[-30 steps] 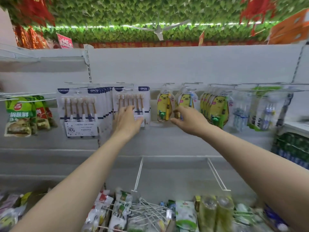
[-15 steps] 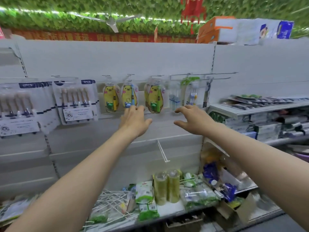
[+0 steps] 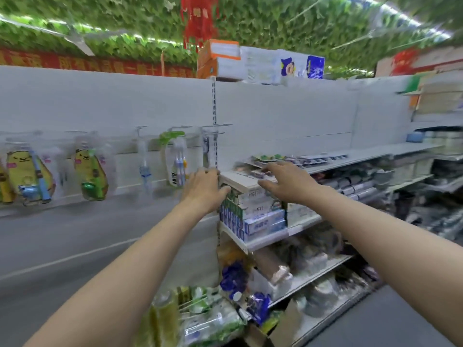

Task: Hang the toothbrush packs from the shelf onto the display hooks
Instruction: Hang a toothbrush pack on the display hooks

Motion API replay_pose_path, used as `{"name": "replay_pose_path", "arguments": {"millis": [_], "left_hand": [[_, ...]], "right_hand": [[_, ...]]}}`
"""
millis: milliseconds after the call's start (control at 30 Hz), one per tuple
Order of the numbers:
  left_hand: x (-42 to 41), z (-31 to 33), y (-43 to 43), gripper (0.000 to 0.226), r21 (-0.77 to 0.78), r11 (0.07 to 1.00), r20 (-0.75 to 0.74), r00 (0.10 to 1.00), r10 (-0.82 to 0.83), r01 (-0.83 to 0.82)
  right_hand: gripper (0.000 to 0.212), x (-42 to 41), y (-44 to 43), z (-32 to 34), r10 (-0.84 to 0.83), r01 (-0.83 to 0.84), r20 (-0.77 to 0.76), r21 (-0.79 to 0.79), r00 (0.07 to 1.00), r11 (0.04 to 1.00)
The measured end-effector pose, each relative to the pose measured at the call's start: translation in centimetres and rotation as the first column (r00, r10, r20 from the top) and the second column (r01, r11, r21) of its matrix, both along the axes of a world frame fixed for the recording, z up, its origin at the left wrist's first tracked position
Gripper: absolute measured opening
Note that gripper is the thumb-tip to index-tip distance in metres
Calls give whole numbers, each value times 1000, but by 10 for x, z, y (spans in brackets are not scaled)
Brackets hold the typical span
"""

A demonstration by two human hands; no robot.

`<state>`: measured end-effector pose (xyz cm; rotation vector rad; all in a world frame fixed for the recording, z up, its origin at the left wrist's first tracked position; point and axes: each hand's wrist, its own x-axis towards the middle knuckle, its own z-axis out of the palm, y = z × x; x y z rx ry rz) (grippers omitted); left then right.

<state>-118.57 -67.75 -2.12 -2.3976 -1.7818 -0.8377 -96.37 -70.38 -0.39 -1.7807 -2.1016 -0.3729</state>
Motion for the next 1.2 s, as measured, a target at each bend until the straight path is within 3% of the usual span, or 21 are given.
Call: {"name": "replay_pose_path", "arguments": {"millis": [167, 400, 867, 1200], "left_hand": [[94, -7, 39, 60, -29, 999, 57, 997, -42, 43], [180, -14, 111, 60, -48, 999, 23, 1000, -10, 11], [357, -5, 339, 60, -47, 995, 151, 985, -79, 87], [485, -21, 449, 62, -84, 995, 45, 997, -58, 62]], "right_hand": [[55, 99, 33, 2, -46, 46, -36, 1, 998, 999], [52, 197, 95, -17, -48, 48, -115, -3, 992, 999], [51, 374, 300, -27, -70, 57, -238, -59, 969, 997], [47, 521, 409, -38, -105, 91, -315, -61, 943, 994]]}}
